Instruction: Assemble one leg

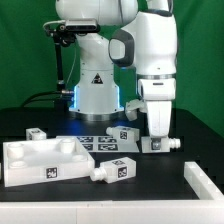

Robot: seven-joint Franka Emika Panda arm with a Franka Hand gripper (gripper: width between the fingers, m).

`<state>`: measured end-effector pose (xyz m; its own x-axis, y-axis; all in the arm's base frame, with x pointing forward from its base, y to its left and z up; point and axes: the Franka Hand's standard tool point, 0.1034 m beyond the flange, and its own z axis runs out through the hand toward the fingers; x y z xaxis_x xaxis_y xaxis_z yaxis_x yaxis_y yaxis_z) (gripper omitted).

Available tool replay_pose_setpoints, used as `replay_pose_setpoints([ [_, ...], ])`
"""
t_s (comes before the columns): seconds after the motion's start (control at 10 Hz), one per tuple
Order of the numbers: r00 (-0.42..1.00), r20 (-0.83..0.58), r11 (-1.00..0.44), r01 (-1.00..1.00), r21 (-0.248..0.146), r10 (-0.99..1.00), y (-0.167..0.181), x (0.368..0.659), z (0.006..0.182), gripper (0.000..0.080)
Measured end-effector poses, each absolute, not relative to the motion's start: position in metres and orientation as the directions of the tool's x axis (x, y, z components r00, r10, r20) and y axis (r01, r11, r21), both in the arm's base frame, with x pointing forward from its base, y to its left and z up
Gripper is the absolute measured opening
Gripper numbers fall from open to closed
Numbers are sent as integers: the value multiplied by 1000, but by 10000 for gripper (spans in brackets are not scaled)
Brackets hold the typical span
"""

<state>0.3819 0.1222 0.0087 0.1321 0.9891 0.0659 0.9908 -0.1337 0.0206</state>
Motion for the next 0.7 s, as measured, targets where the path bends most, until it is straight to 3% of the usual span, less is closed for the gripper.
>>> replay_pose_setpoints([
  [0.6, 123, 92, -128, 990, 52, 988, 131, 398, 8, 282],
  [0.7, 123, 91, -128, 990, 51, 988, 131, 398, 7, 462],
])
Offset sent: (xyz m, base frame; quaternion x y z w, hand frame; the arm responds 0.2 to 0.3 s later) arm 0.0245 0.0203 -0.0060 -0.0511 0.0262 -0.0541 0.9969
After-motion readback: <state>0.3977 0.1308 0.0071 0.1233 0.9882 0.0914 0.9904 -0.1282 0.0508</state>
